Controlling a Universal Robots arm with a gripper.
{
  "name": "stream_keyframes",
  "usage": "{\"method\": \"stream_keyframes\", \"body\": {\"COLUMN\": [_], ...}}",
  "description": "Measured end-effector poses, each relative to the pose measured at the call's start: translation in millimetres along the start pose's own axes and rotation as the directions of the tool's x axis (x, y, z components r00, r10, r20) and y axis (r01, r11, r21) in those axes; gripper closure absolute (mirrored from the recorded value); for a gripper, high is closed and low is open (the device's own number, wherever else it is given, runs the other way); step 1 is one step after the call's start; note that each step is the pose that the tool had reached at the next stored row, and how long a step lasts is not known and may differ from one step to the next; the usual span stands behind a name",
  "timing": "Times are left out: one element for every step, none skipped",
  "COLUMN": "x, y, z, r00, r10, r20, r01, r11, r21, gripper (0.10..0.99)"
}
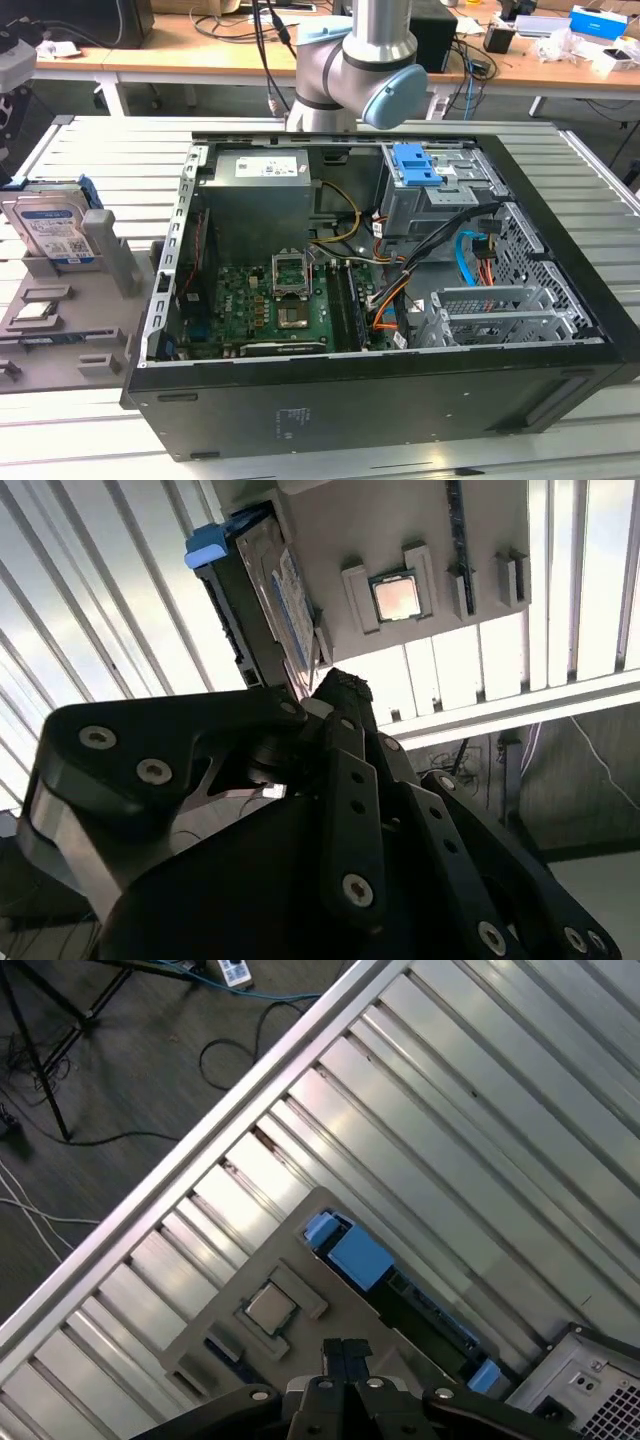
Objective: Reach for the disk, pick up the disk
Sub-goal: 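Pick up the disk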
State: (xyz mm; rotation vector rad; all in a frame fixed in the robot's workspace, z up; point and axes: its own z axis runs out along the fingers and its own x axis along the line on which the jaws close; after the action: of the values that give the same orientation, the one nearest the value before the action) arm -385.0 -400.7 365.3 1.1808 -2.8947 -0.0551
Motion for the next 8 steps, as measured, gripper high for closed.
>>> {"method": "stream_keyframes", "body": {"x": [0.0,0.0,0.0,0.0,0.0,0.0,0.0,0.0], "y": [0.1,0.1,0.0,0.0,0.0,0.0,0.0,0.0], "z": [0.0,0.0,0.0,0.0,0.0,0.0,0.0,0.0], "r00": [0.9999,0.9996,0.9993,0.9989,0.9980,0.9974,0.9963,0.9951], "r10": [-0.016,-0.029,-0.037,-0.047,-0.064,-0.072,-0.086,-0.099], "r20": [-0.0006,-0.0012,-0.0014,-0.0019,-0.0025,-0.0028,-0.0033,-0.0038], "r01": [0.016,0.029,0.037,0.047,0.064,0.072,0.086,0.099], "r11": [0.9999,0.9996,0.9993,0.9989,0.9980,0.9974,0.9963,0.9951], "r21": [0.000,0.000,0.000,0.000,0.000,0.000,0.000,0.000], "gripper": [0.980,0.980,0.980,0.980,0.980,0.980,0.980,0.980]}}
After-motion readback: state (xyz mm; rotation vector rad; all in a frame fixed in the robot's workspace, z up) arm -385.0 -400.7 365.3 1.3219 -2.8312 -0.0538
